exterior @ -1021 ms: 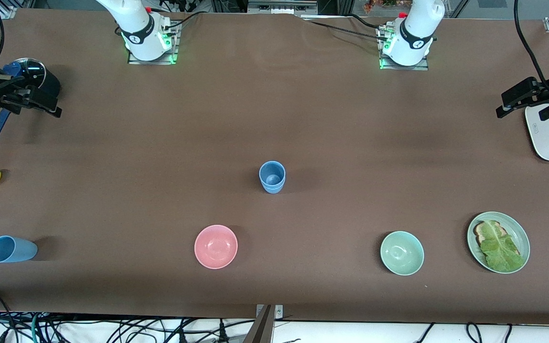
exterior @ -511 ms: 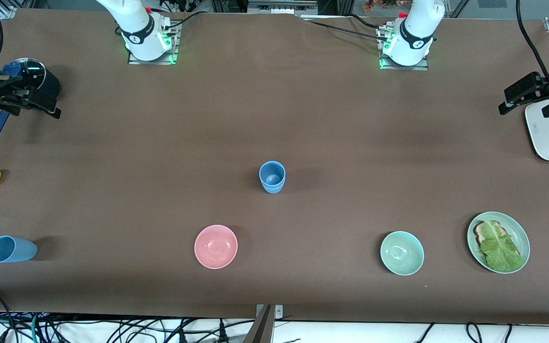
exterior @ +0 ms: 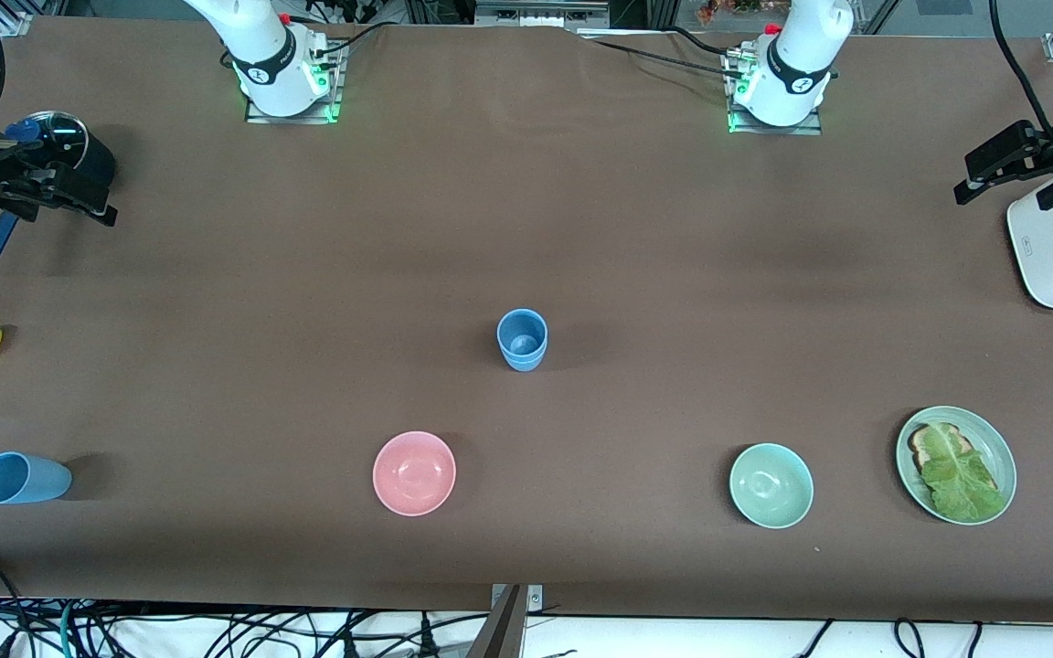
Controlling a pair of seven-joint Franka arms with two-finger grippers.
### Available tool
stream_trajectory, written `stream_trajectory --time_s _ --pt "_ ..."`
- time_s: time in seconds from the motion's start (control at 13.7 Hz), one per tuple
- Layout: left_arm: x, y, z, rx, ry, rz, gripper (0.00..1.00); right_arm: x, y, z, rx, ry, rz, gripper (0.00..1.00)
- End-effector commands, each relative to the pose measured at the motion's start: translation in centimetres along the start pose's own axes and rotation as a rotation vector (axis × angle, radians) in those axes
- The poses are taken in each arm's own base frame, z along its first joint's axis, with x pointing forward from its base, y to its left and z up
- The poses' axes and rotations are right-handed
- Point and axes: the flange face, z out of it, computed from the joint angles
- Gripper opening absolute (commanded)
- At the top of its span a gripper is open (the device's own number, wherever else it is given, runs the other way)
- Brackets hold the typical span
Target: Stack blue cups with both arms
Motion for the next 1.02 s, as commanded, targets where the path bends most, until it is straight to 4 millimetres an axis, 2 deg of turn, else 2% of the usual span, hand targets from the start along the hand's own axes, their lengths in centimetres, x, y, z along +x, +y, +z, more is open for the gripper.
stream_trajectory --time_s 0.0,0.29,0.36,0.95 --pt "-0.8 0.0 0.1 0.018 -0.005 0.020 1.00 -0.1 -0.2 -0.7 0.011 -0.002 -0.014 1.00" --pt "-0.2 -0.3 0.3 0.021 -0.008 0.015 1.00 -0.1 -0.2 -0.9 0.011 0.004 -0.019 1.00" --pt "-0.1 -0.3 0.4 0.021 -0.009 0.016 1.00 -0.1 -0.2 -1.6 0.015 0.017 -0.020 1.00" --pt "-0.1 -0.4 0.5 0.021 -0.011 0.016 1.00 -0.1 -0.6 -1.8 0.012 0.021 -0.027 1.00"
